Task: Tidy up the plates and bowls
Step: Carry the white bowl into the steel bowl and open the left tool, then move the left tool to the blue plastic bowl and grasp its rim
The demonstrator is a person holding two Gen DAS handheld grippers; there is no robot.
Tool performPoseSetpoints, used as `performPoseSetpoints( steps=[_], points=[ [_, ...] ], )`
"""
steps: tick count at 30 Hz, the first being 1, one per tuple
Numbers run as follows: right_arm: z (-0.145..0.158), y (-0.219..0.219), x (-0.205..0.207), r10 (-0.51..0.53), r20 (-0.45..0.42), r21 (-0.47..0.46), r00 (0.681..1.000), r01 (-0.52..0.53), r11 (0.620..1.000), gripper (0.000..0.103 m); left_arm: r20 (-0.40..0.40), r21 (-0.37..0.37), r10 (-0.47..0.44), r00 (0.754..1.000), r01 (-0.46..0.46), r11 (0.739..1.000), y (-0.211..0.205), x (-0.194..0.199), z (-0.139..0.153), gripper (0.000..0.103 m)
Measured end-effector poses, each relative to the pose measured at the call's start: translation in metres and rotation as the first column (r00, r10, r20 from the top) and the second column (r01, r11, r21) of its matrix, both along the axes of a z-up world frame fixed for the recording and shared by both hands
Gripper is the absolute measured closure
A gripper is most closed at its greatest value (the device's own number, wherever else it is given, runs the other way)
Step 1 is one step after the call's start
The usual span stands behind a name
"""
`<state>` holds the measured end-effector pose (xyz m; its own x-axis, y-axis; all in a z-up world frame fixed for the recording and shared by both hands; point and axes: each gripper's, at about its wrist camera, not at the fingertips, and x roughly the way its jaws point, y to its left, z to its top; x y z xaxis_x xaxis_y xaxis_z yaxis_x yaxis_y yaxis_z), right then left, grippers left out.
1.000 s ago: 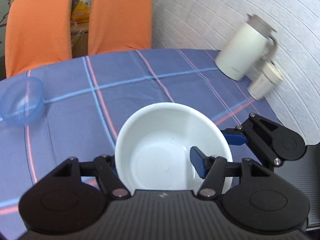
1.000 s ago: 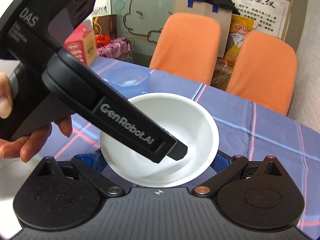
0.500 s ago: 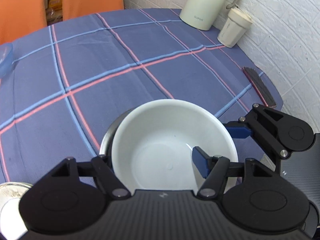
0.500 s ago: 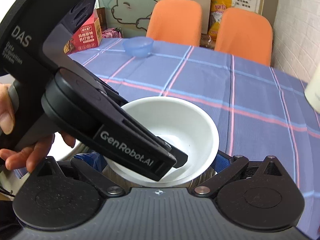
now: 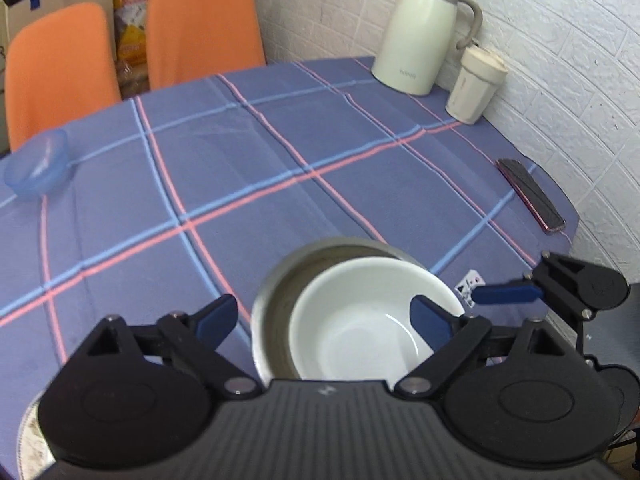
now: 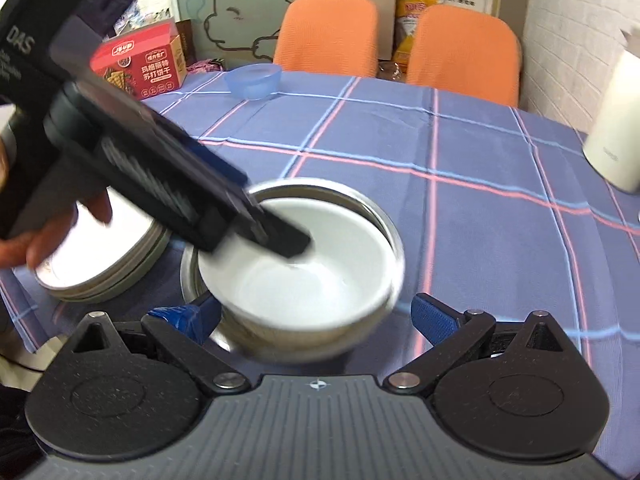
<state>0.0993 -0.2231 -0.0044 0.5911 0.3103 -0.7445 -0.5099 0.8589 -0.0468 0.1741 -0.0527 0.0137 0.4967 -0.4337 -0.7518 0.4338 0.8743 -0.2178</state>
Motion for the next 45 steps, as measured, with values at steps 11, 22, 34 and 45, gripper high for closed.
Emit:
performPoseSetpoints(
  steps=[11,22,34,45],
  points=[
    [-0.002,-0.018,-0.015,-0.059,-0.005,0.043,0.998,0.059,0.997,0.014,-0.001,-0.024,0.032,0.999,-0.033,0.999,0.016,-0.012,0.001,0.011],
    [0.006,-0.019,-0.013,-0.076,0.007,0.067,0.997,0.076,0.995,0.014,0.011,-0.023,0.169,0.986,-0.169,0.985,0.083,-0.015,-0.001,0.011],
    [0.023,0.048,0.052,-0.006,-0.013,0.122,1.000,0.008,0.993,0.014,-0.007,0.000,0.395,0.919,-0.395,0.919,0.199,0.011,-0.024,0.011],
    [0.033,0.183,0.165,0.136,0.044,-0.035,0.990,-0.134,0.990,0.014,0.004,-0.097,0.499,0.867,-0.496,0.863,0.229,0.142,-0.007,0.011]
  ],
)
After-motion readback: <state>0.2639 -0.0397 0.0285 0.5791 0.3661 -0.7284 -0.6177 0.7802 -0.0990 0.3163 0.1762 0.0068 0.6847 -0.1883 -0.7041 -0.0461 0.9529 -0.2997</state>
